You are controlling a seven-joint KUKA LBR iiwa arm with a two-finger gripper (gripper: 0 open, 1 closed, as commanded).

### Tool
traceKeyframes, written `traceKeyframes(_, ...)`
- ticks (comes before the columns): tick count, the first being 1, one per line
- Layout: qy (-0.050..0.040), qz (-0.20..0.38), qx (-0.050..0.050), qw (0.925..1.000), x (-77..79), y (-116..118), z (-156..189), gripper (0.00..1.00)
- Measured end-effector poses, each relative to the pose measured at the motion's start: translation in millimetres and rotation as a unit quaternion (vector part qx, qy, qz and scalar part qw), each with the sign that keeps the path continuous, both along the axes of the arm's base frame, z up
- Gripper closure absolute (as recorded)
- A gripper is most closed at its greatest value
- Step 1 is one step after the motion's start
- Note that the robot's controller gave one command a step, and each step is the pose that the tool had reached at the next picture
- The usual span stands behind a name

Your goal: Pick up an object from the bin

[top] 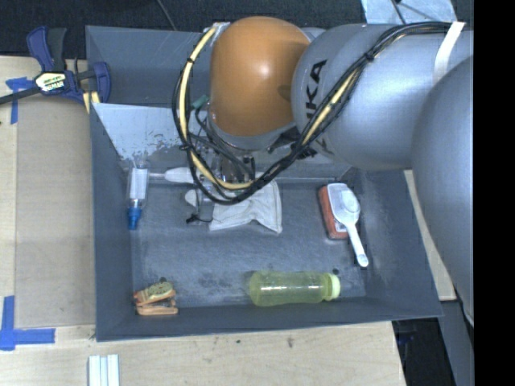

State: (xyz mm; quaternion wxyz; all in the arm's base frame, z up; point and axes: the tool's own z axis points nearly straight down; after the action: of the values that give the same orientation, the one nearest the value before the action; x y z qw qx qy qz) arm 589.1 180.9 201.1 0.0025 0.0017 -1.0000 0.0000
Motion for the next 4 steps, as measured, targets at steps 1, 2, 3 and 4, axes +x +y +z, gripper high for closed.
traceKeyframes(1, -0.0041, -0.001, 0.001, 1.0, 1.5, -1, 5, 0.0)
traceKeyframes(2, -0.007, 0.032, 0.001, 0.9995, 8.4, -28, -39, 0.0)
traceKeyframes(3, -0.0031, 0.025, 0.0, 0.9997, 17.8, -56, -99, 0.0)
traceKeyframes(4, -0.01, 0.009, 0.002, 0.9999, 23.5, -82, -126, 1.0)
